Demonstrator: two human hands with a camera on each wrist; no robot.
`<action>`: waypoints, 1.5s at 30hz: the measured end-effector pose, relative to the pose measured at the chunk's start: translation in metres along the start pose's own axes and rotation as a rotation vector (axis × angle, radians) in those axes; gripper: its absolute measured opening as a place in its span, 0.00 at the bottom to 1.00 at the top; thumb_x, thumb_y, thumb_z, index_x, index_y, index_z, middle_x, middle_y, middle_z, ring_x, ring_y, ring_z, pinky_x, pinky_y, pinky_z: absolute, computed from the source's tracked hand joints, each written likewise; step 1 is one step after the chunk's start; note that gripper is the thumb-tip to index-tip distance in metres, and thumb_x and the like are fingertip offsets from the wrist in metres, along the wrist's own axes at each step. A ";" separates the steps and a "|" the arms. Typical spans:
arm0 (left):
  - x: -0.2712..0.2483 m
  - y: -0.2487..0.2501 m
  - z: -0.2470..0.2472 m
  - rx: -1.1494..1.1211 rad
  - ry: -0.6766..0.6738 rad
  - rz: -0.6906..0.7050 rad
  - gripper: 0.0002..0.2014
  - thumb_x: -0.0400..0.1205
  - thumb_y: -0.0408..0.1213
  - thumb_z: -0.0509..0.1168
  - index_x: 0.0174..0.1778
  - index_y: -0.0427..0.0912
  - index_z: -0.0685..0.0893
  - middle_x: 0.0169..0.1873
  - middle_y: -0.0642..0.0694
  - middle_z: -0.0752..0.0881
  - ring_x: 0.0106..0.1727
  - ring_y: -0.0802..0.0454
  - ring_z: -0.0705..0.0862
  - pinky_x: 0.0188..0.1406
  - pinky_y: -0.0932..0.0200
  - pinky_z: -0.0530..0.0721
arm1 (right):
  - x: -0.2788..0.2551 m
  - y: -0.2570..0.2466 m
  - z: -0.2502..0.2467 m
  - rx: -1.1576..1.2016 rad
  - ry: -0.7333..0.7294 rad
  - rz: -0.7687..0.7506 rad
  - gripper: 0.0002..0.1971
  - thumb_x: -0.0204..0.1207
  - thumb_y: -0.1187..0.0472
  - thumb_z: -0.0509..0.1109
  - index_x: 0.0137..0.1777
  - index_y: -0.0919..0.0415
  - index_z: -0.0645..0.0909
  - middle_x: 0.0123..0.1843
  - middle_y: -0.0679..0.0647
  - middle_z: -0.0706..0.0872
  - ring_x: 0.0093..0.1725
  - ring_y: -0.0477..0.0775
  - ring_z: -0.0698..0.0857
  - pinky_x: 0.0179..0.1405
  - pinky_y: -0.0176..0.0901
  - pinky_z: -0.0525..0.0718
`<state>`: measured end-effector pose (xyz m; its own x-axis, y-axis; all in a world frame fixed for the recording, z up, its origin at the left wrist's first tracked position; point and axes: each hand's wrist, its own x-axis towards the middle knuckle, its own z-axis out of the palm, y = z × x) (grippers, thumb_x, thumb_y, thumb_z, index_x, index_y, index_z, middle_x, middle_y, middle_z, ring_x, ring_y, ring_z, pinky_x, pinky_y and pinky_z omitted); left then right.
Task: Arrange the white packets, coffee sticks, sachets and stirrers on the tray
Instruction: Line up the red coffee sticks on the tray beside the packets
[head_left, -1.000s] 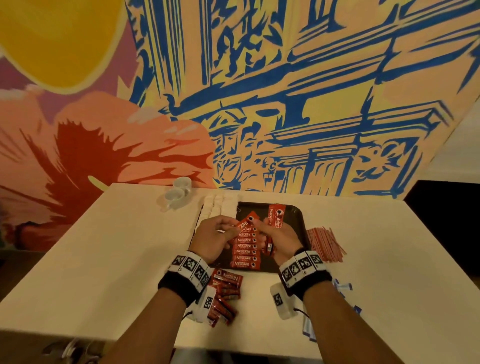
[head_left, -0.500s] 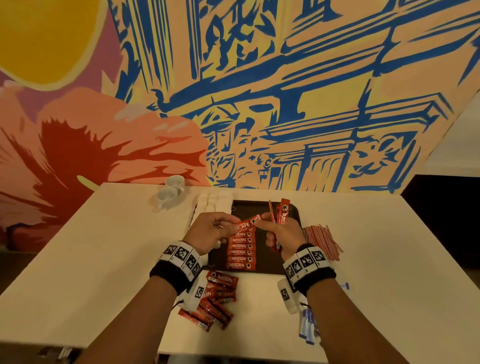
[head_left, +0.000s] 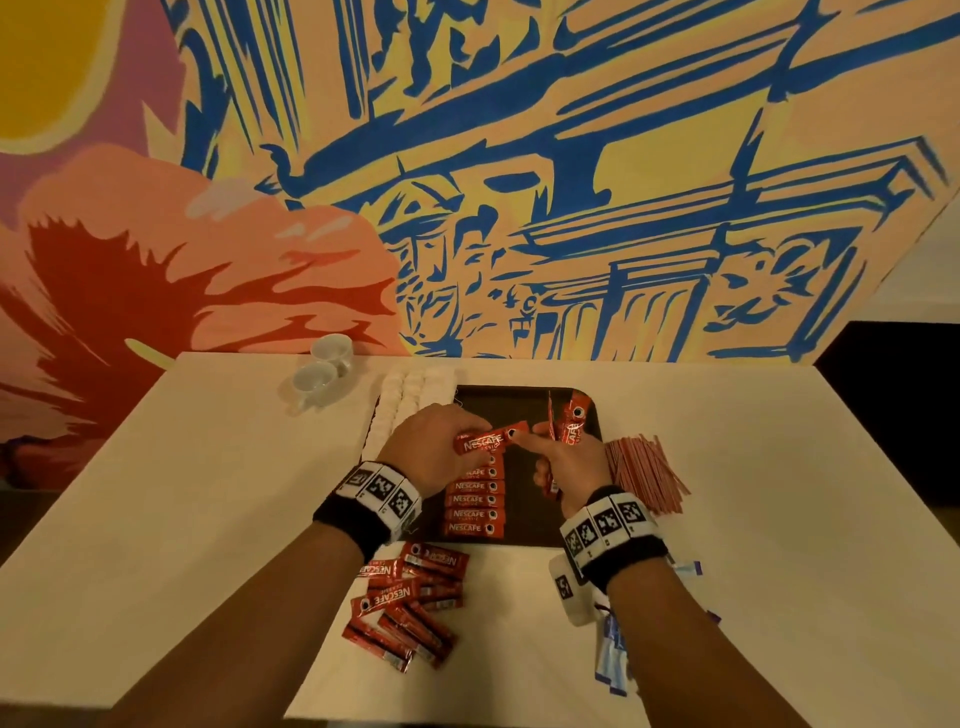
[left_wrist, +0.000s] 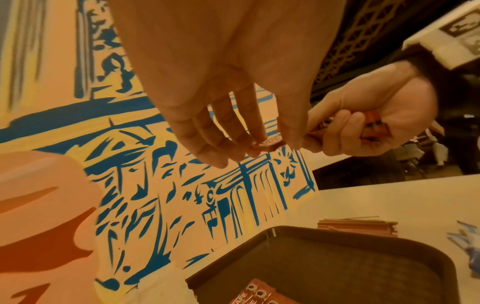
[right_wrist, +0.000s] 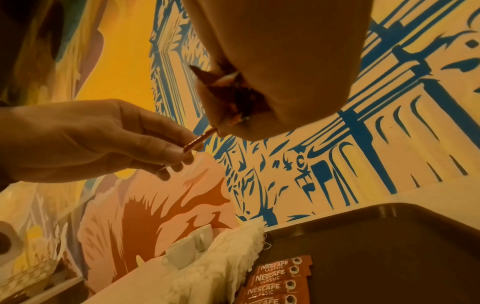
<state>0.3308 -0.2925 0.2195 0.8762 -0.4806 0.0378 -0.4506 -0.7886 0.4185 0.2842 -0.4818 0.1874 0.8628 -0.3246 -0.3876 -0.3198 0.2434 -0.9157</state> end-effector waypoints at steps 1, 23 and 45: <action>0.005 0.000 0.002 0.037 -0.018 0.005 0.19 0.81 0.53 0.71 0.68 0.57 0.84 0.61 0.56 0.85 0.63 0.55 0.79 0.61 0.59 0.73 | 0.003 0.002 0.000 0.004 -0.003 0.007 0.12 0.71 0.63 0.85 0.50 0.60 0.85 0.25 0.50 0.84 0.22 0.48 0.78 0.28 0.44 0.78; 0.176 -0.078 0.101 0.327 -0.291 -0.151 0.11 0.83 0.43 0.69 0.61 0.49 0.87 0.60 0.46 0.86 0.62 0.43 0.84 0.63 0.50 0.81 | 0.062 0.032 -0.027 -0.098 0.022 0.193 0.19 0.75 0.39 0.77 0.37 0.53 0.79 0.28 0.48 0.80 0.27 0.47 0.77 0.31 0.42 0.76; 0.173 -0.069 0.066 0.173 -0.157 -0.228 0.14 0.81 0.45 0.70 0.62 0.53 0.87 0.63 0.48 0.87 0.65 0.44 0.82 0.68 0.48 0.80 | 0.053 0.022 -0.019 -0.057 -0.039 0.178 0.20 0.77 0.41 0.76 0.35 0.53 0.76 0.26 0.50 0.76 0.23 0.48 0.72 0.23 0.40 0.72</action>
<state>0.5021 -0.3465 0.1373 0.9268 -0.3268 -0.1850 -0.2800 -0.9297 0.2392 0.3156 -0.5107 0.1442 0.8051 -0.2448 -0.5402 -0.4891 0.2412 -0.8382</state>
